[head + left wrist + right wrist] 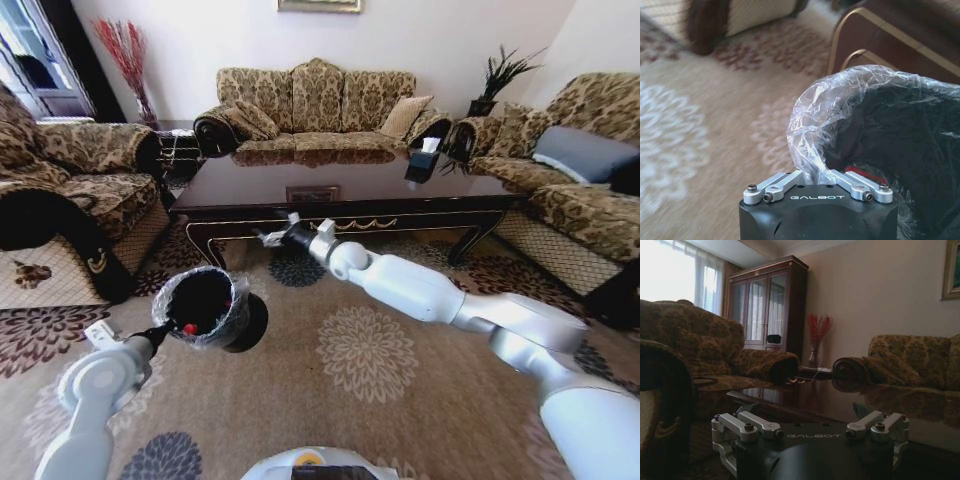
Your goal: Move to the front of the table and pick up the trash from the floor, then place it into the trash bin.
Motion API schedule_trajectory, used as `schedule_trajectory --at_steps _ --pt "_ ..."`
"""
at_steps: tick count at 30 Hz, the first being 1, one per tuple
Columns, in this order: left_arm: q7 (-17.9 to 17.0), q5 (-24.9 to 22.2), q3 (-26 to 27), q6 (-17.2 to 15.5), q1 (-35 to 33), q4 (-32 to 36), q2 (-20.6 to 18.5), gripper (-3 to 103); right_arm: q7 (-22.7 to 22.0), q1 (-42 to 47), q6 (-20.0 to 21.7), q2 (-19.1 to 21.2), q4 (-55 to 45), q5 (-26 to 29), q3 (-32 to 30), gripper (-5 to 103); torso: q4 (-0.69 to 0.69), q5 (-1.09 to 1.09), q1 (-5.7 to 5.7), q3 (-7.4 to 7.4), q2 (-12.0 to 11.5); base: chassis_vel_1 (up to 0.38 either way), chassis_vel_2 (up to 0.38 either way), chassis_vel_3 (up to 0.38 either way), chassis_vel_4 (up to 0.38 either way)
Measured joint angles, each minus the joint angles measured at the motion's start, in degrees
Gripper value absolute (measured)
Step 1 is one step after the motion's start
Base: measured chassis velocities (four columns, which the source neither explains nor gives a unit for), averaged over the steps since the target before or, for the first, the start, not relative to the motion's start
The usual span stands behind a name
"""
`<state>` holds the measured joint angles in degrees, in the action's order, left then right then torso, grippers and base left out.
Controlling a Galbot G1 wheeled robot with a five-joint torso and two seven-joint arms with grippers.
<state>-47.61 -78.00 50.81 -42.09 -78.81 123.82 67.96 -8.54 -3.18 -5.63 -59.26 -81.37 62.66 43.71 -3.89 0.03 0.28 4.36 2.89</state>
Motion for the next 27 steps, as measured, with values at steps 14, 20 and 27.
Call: schedule_trajectory --at_steps 14,20,27 --pt "-3.3 6.6 -5.2 3.5 -0.5 -7.7 6.1 2 -9.6 7.9 -0.2 8.7 0.7 3.6 -13.4 100 0.0 -0.02 0.0 0.0 0.0 0.0 0.0 0.0 0.0" --pt "-1.4 8.9 -6.7 5.5 2.1 -11.6 8.6 2 -10.4 13.3 -0.6 9.9 2.2 2.1 -20.3 100 -0.01 -0.03 0.0 0.0 0.0 0.0 0.0 0.0 0.0" --pt "1.2 12.4 -7.9 6.8 4.3 -14.4 9.5 2 -12.1 24.0 -0.4 10.8 1.9 -2.6 -28.0 100 -0.01 0.0 0.0 0.0 0.0 0.0 0.0 0.0 0.0"
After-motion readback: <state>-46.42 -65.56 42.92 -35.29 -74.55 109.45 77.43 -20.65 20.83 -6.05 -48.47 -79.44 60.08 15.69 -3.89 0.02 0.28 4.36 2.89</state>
